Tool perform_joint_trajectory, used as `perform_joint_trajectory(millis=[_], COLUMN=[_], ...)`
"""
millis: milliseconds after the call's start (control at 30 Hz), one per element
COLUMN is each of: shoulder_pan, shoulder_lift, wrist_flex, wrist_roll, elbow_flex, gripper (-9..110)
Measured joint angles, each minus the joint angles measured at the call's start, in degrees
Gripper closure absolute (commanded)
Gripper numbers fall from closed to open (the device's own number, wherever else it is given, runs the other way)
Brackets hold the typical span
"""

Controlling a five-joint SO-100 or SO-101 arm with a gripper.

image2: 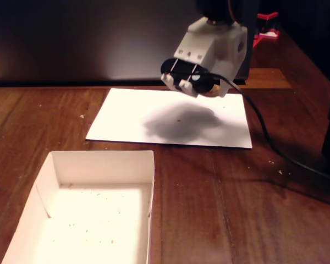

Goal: Grasp a mini cookies block and put it in the white box.

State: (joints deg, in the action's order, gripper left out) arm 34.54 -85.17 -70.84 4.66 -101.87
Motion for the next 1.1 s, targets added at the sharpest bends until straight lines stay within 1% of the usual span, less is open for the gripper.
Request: perform_joint_trajectory(millis=[200, 467, 700, 1100], shoulder_pan=[0.0, 0.0, -0.4, -12.0], shoulder_lift=[-1.8, -1.8, -3.3, -12.0], wrist_flex=[-4.2, -10.3, -11.9, -13.4], wrist_roll=[-1.1, -3.2, -5.6, -7.0], elbow_flex=[5.4, 17.1, 22.7, 27.9], gripper=[79, 79, 79, 79])
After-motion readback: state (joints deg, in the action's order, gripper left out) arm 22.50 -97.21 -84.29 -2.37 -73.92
